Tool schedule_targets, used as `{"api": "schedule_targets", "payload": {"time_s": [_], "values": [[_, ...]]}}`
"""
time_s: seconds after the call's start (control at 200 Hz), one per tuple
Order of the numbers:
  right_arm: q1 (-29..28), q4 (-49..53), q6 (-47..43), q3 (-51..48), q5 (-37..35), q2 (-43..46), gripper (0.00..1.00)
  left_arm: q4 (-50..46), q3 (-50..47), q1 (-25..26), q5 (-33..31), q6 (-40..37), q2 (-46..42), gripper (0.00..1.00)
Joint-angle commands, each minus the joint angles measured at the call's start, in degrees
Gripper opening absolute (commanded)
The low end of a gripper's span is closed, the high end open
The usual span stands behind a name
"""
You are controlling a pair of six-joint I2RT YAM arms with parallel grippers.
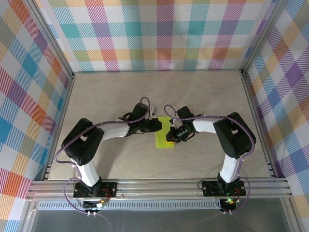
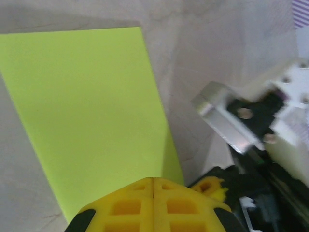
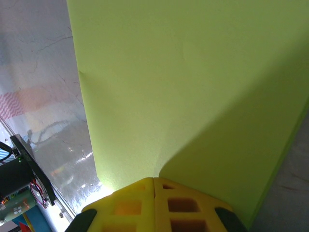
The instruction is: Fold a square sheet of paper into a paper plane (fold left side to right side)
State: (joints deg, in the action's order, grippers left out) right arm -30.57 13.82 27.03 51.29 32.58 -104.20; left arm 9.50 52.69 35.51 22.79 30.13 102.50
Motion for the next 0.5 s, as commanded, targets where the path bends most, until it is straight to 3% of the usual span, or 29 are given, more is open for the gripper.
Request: {"api": "schedule_targets", "payload": {"time_s": [0.0,0.3,0.49], "values": [[-0.4,3.3,0.5,-2.9,-8.1,-3.5,0.0,-1.1,0.2,-0.2,-2.4,0.8,2.5,0.0],[-0.2,3.0,0.8,-2.8,-5.9,-2.4,0.03,-4.1,0.5,-0.4,-4.1,0.8,4.6,0.0],[1.5,-0.7,3.4,-2.4,0.9,4.7,0.21,-4.7,-1.6,-0.4,-2.3,0.0,3.7,0.0]]}}
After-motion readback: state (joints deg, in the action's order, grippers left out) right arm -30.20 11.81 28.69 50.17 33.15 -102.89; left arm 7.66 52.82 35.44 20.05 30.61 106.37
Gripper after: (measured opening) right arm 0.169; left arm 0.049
